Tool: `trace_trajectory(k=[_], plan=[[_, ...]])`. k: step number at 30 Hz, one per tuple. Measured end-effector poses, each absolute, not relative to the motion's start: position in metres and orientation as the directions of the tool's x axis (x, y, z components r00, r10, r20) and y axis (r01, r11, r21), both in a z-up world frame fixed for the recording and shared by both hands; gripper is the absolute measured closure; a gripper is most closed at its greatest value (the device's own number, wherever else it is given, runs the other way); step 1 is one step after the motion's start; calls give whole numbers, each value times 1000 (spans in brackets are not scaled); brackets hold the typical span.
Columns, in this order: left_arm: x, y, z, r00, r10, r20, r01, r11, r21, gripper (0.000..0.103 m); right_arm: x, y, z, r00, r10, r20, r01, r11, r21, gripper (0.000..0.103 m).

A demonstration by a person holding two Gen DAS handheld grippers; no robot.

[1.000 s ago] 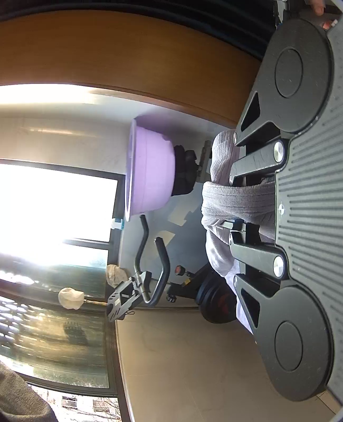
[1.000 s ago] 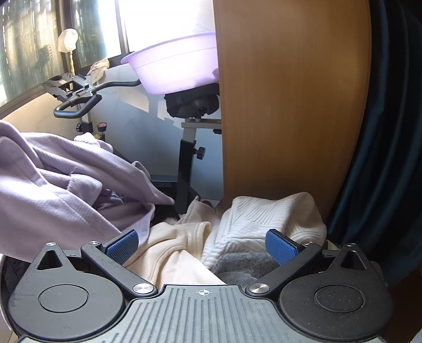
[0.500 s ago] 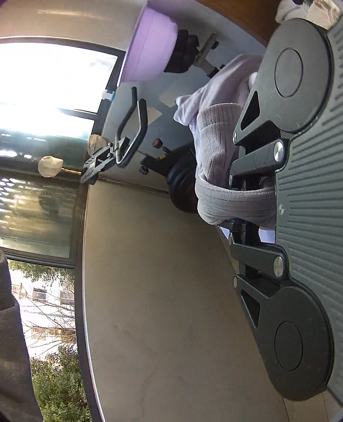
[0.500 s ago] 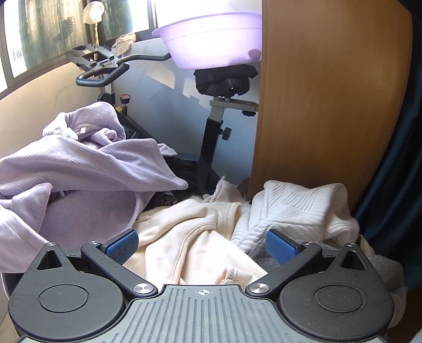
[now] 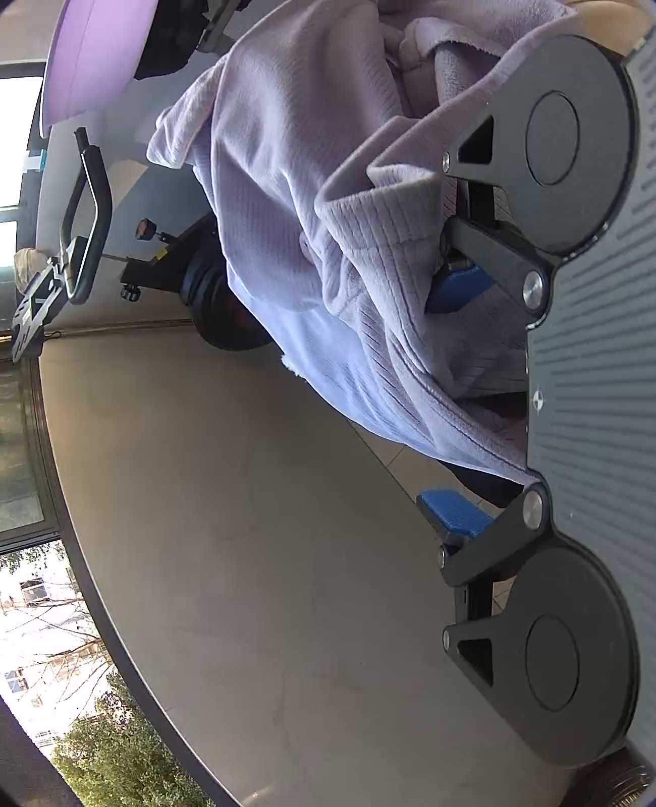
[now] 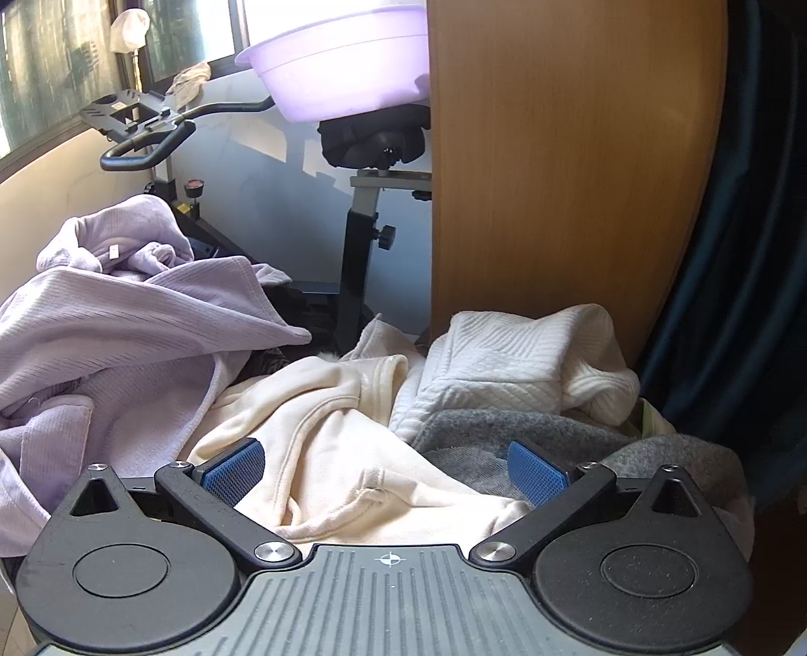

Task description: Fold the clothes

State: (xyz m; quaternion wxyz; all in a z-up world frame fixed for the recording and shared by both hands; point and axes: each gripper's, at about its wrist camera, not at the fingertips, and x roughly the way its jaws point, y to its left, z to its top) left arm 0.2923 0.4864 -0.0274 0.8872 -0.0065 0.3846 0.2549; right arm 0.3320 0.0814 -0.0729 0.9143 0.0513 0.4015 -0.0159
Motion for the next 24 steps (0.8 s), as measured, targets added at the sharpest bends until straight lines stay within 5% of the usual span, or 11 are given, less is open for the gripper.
trace_trajectory(k=[2,7,24], plan=[[291,474,-14,598,447,-666,-422,881,212,1,331,79,-75,673,7,-740,78,994,81,1],[291,445,9,682,355,-639,-306,933,191,1,331,79,-80,663,6,-749,88,992,85,1],[316,370,-55,607,45,-794,-61,998,11,1,299,32,-91,631,-69,-772,209,974,83,1]])
